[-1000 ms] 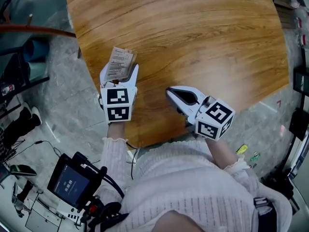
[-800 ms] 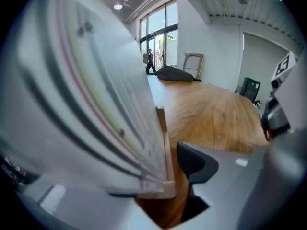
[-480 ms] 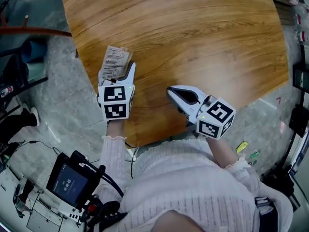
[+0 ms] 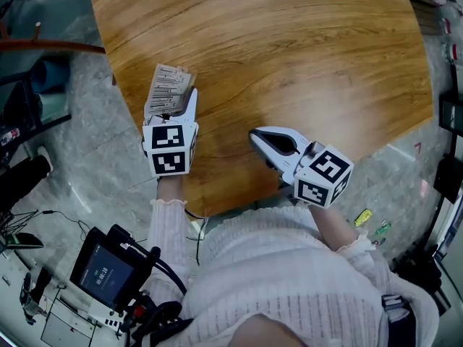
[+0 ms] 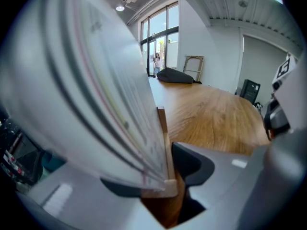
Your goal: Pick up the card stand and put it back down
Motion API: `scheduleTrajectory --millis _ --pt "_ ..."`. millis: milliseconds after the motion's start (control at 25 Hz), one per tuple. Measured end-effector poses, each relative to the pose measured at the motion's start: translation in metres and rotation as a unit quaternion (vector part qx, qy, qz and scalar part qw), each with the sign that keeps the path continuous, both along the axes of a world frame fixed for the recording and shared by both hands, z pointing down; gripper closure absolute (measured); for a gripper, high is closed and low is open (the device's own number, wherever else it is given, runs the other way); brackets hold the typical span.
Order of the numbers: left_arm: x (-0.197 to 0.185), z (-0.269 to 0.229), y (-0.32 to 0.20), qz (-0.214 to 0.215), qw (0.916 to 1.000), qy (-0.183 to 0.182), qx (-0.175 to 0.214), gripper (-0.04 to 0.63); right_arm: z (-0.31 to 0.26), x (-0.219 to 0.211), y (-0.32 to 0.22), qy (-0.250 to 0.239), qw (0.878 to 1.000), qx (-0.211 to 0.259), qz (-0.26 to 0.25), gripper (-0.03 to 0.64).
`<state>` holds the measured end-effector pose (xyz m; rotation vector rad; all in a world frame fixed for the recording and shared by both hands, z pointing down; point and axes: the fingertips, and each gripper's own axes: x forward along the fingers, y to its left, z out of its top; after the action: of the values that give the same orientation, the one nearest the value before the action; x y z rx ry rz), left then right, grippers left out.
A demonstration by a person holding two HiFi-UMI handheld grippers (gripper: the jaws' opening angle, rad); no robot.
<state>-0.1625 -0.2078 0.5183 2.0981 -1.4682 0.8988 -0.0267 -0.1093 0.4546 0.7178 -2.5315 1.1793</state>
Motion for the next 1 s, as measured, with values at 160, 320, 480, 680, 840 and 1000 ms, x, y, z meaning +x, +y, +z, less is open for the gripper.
scheduleTrajectory --millis 160,320,480,680,840,1000 --pt "-0.002 0.0 0.0 0.003 0.9999 -0.007 0.007 0.396 -0.003 -0.002 0.001 0.0 1.0 0.001 0.0 0.617" --pt "-0.004 -0.002 -0.002 0.006 0.9997 -0.012 0.019 0.401 -0.006 -0.006 0.001 -0.002 1.0 0.006 -0.001 0.617" --pt "-0.005 -0.006 0.0 0.012 0.9989 -0.005 0.045 0.403 -0.008 -0.006 0.001 0.001 1.0 0.011 0.003 0.617" --pt "-0.005 -0.016 -0.001 0.005 0.9979 0.015 0.063 0.405 -0.01 -0.006 0.002 0.001 1.0 0.015 0.005 0.617" --pt "0.004 -0.06 0.014 0.008 0.9941 0.029 0.104 0.405 -0.035 -0.003 0.019 -0.004 0.999 0.038 0.005 0.617" --pt "0.011 -0.086 0.013 0.006 0.9906 0.054 0.126 0.405 -0.045 -0.001 0.013 -0.008 0.998 0.061 0.002 0.617"
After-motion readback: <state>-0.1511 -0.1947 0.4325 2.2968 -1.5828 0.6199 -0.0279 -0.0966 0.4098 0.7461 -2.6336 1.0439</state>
